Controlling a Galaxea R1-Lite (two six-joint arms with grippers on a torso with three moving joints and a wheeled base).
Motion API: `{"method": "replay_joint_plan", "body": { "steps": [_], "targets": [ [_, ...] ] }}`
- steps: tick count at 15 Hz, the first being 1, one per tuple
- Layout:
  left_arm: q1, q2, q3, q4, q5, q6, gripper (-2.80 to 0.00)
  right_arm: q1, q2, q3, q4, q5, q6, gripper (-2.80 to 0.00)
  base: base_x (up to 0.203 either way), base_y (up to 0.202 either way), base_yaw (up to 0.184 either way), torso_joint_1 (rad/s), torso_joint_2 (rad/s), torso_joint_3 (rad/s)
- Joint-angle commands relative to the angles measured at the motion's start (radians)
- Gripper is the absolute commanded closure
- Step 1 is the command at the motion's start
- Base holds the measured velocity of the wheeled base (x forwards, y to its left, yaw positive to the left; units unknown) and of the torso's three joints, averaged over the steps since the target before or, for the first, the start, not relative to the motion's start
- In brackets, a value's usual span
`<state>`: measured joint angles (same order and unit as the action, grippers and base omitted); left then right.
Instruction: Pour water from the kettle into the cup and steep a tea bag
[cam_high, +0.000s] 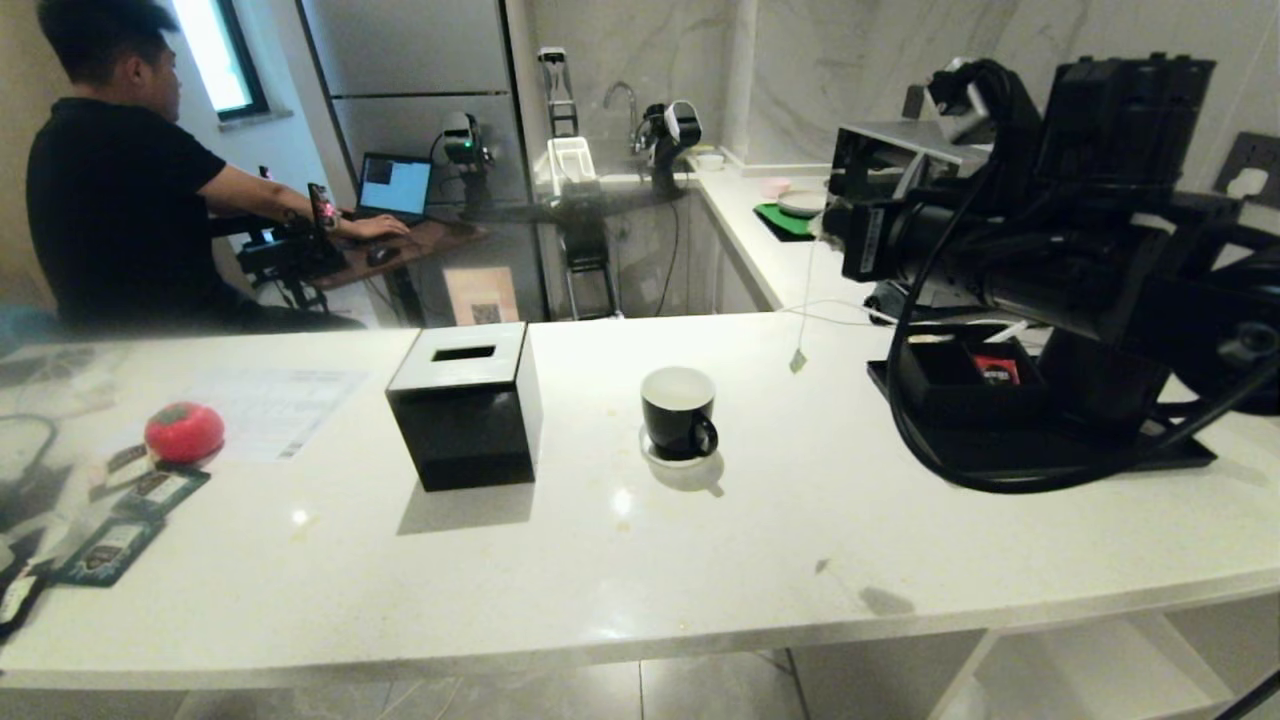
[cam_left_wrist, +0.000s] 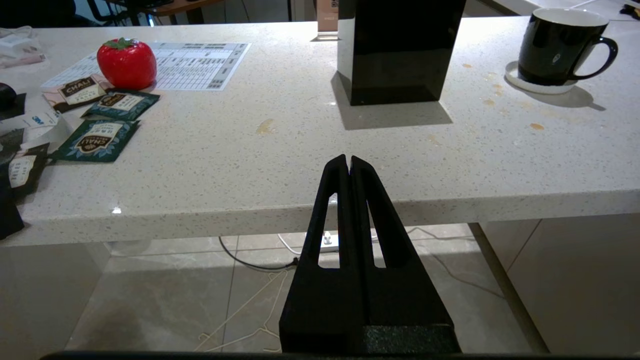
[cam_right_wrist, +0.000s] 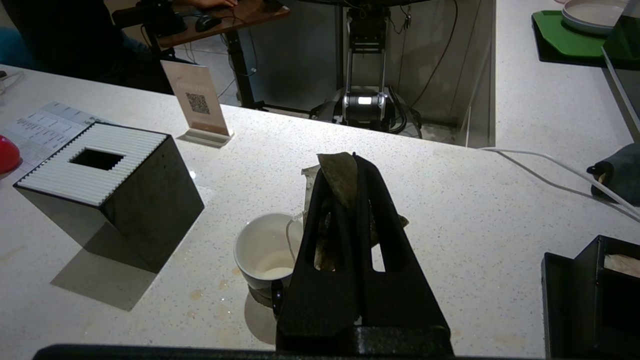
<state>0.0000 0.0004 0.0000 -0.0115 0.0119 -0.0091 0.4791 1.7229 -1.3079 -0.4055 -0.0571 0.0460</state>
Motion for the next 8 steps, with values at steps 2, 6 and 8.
{"method": "replay_joint_plan", "body": {
  "steps": [2,6,8],
  "targets": [
    [0.0,0.0,0.0,-0.001,0.0,0.0,0.0,0.009,-0.014,0.014,-0.003,0.0,0.002,0.0,0.0,0.0,0.0,0.0,0.0,0.0],
    [0.0,0.0,0.0,-0.001,0.0,-0.002,0.0,0.016,-0.014,0.015,-0.003,0.0,0.002,0.0,0.0,0.0,0.0,0.0,0.0,0.0],
    [0.0,0.0,0.0,-0.001,0.0,-0.002,0.0,0.02,-0.014,0.015,-0.003,0.0,0.002,0.0,0.0,0.0,0.0,0.0,0.0,0.0]
  ]
}}
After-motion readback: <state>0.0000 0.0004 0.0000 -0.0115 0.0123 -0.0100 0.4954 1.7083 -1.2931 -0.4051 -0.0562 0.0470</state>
